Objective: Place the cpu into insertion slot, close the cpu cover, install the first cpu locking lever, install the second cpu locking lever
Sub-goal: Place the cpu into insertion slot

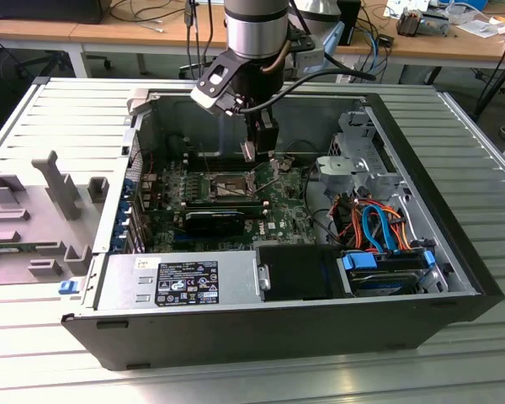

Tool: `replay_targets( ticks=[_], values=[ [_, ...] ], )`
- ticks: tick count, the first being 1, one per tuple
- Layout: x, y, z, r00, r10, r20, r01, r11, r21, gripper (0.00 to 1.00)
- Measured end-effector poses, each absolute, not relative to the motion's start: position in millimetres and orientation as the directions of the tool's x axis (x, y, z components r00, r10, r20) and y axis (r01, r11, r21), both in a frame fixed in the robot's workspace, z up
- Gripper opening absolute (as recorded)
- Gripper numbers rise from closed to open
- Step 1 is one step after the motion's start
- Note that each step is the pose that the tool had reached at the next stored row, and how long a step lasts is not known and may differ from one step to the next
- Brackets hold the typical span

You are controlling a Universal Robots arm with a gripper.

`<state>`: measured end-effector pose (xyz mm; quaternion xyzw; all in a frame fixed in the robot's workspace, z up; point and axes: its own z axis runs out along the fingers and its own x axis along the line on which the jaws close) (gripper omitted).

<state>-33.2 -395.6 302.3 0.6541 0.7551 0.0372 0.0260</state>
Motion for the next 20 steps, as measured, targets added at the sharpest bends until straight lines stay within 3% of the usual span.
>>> replay_targets(
  ticks=[20],
  values=[
    [-33.2, -395.7, 301.5, -0.107, 0.994, 0.009, 0.990, 0.106, 0.090, 0.54]
  ],
)
